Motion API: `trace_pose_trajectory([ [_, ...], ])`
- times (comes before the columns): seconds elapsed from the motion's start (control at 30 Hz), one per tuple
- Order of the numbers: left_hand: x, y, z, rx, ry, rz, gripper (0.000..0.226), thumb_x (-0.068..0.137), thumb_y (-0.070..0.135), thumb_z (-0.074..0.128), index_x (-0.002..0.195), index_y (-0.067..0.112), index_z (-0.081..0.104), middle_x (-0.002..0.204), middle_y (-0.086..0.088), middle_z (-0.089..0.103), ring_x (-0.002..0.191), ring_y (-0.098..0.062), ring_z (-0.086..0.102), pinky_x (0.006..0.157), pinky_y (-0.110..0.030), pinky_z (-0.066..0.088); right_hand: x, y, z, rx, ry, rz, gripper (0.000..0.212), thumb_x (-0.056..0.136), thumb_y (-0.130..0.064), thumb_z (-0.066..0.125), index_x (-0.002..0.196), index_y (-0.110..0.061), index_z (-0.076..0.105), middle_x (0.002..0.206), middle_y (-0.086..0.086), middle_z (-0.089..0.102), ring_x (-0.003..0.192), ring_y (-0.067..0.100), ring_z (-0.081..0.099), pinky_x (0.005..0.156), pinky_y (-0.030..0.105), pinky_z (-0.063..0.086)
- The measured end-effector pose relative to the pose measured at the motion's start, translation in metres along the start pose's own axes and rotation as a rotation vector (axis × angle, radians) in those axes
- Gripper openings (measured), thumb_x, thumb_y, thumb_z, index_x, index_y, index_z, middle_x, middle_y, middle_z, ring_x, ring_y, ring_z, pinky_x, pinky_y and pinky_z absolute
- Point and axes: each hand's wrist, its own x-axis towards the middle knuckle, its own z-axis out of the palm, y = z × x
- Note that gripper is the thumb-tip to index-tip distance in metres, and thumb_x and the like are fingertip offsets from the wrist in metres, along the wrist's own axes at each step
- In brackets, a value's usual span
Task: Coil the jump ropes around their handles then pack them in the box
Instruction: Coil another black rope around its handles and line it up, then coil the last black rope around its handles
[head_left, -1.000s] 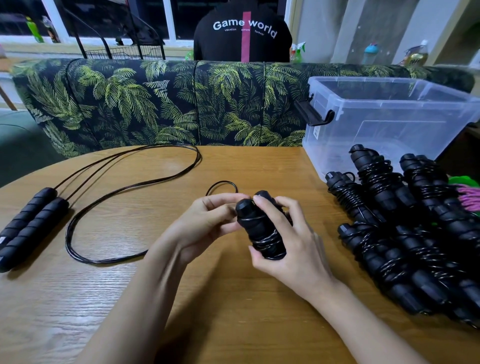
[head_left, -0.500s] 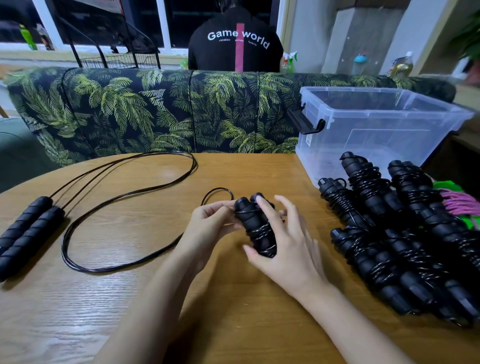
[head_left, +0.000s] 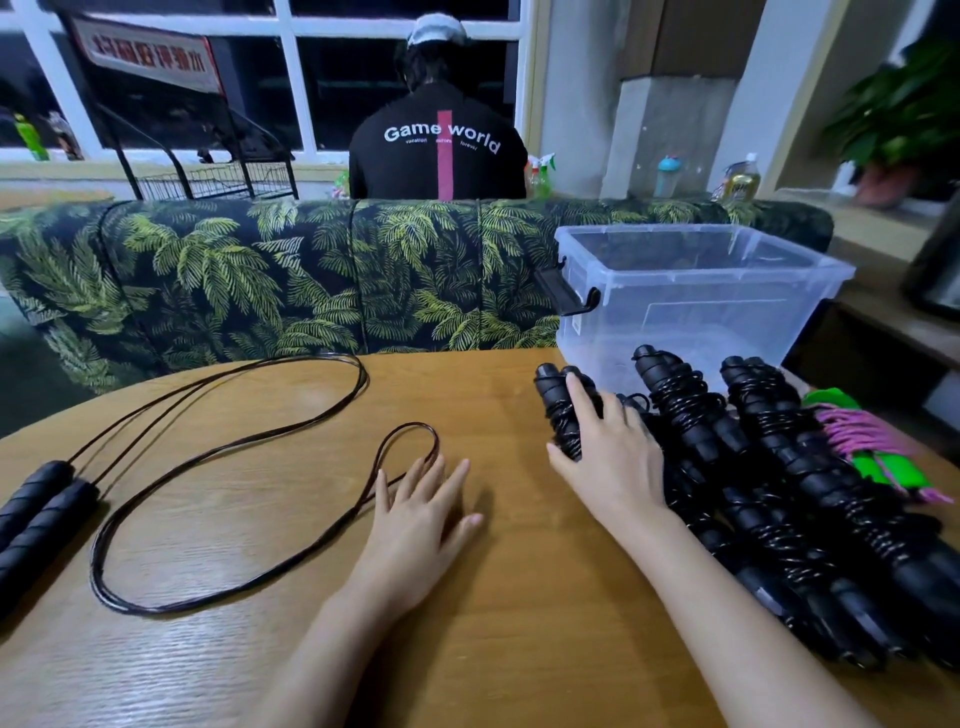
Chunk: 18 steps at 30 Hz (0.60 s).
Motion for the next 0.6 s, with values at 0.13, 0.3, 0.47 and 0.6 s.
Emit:
trace_pose_trajectory([
  [0.13,0.001,-0.002,0.001,0.010,-0.062,-0.042,0.078,0.086,0.073,0.010,0.155,0.040,0.000,0.166,0.005,0.003,0.152,-0.015,-0.009,0.120,-0.054,-0.011,0.011,0.004,0.013,-0.147,-0.097,0.036,0.083,0.092,-0.056,0.053,0.156,-0.026,0.009,0.152,0.014,0.032,0.141,0.036,0.024,0.115,0.050,0.026],
  [0.3,-0.001,-0.001,0.002,-0.012,-0.054,-0.032,0.097,0.067,0.078,-0.005,0.155,0.039,0.001,0.165,0.007,0.005,0.152,-0.015,-0.008,0.119,-0.052,-0.012,0.006,0.007,0.022,-0.168,-0.194,0.053,0.092,0.092,-0.069,0.042,0.157,-0.027,-0.008,0.162,0.017,0.012,0.148,0.045,0.005,0.117,0.060,0.008],
  [0.47,-0.001,-0.001,-0.002,-0.071,0.051,-0.043,0.062,0.099,0.058,0.032,0.155,0.040,0.011,0.164,0.010,0.012,0.152,-0.012,-0.002,0.121,-0.049,-0.009,-0.002,-0.002,0.006,-0.003,-0.085,-0.085,0.079,0.097,-0.060,0.041,0.158,-0.026,0.004,0.162,0.009,0.021,0.149,0.035,0.013,0.120,0.051,0.016],
  [0.6,-0.010,-0.008,-0.018,-0.109,0.219,-0.061,0.054,0.101,0.051,0.037,0.152,0.042,0.023,0.160,0.014,0.024,0.150,-0.010,0.012,0.121,-0.046,-0.005,-0.012,-0.021,-0.011,0.128,-0.007,-0.244,0.067,0.100,-0.049,0.044,0.157,-0.027,0.016,0.159,0.001,0.031,0.148,0.026,0.024,0.118,0.041,0.025],
])
